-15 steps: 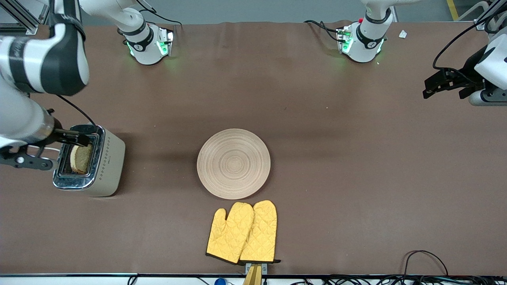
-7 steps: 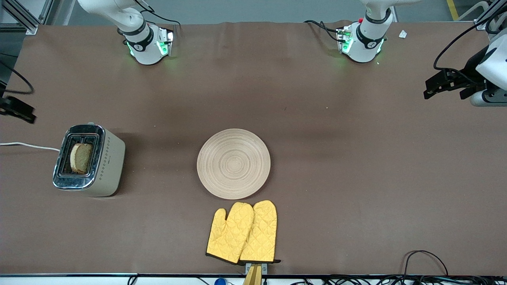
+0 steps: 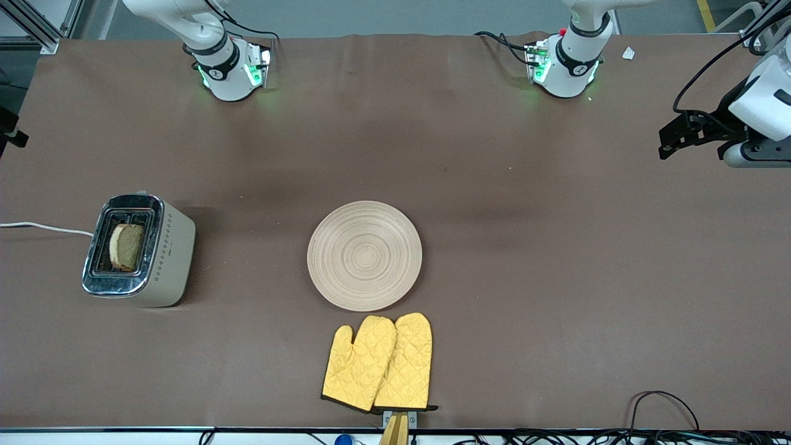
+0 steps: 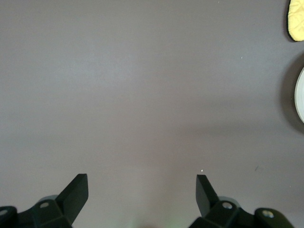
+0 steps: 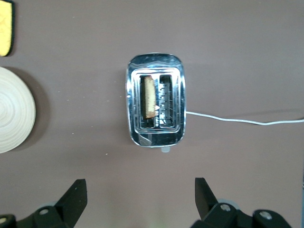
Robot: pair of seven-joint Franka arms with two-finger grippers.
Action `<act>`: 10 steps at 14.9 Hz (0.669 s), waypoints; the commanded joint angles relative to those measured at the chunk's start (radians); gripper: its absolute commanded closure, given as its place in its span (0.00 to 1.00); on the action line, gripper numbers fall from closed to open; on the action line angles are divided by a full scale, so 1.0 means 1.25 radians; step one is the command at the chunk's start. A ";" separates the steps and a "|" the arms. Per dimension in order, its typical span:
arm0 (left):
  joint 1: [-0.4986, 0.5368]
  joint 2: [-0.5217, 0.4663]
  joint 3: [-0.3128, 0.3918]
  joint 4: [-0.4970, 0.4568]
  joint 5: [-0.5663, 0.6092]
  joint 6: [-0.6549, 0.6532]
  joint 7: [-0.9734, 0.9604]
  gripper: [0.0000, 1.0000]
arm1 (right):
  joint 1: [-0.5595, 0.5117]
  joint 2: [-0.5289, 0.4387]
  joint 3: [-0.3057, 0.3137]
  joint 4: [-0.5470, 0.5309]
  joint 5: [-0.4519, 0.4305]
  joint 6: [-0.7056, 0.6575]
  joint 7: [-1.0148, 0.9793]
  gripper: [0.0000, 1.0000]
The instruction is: Move plate and put bread in toaster
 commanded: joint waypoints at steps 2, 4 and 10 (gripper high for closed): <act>0.009 -0.004 0.003 0.003 -0.010 0.023 0.014 0.00 | -0.075 -0.057 0.107 -0.079 0.022 0.052 0.008 0.00; 0.009 0.012 0.003 0.035 -0.010 0.018 0.011 0.00 | -0.085 -0.054 0.125 -0.079 0.023 0.056 0.009 0.00; 0.007 0.015 0.003 0.037 -0.010 0.018 0.010 0.00 | -0.085 -0.057 0.130 -0.080 0.023 0.054 0.008 0.00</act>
